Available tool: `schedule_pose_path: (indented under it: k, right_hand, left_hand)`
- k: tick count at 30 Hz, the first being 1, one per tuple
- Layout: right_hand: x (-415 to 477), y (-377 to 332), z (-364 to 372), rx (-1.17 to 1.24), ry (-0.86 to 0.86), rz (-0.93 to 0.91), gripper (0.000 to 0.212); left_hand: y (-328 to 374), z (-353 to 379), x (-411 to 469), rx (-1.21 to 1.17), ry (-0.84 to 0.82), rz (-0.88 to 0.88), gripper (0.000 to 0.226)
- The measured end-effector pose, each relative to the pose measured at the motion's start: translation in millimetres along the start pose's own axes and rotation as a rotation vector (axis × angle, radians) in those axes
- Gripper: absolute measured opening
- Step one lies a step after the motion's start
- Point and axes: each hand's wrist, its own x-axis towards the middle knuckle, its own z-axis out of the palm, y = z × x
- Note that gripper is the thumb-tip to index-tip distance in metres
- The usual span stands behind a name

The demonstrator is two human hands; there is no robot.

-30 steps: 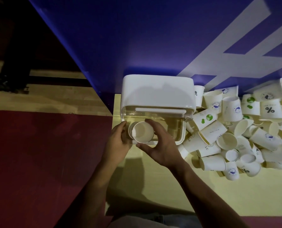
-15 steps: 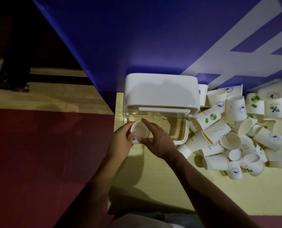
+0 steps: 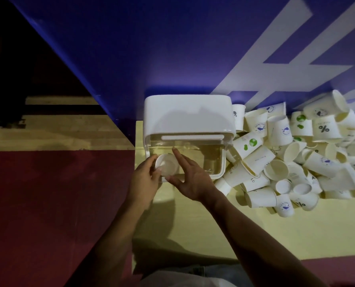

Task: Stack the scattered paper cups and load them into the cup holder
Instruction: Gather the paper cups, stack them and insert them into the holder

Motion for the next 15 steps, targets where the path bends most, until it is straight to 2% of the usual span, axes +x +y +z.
schedule_pose_path:
  k: [4,7,11,15]
  right_hand:
    - [-44,12,-7,0.047,0.079,0.063,0.074]
    - [-84,36,-10,0.037,0.142,0.138,0.06]
    - [-137,72,-11,0.133,0.267,0.223,0.036]
    - [-178,105,-19,0.152,0.255,0.327,0.029]
  left_hand:
    - [18,2,-20,0.076,0.17,0.033,0.043]
    - [36,18,-41,0.087,0.223,0.132,0.042]
    - [61,64,-73,0.13,0.086,0.286,0.037]
    - [57,130,-92,0.314,-0.116,0.218,0.055]
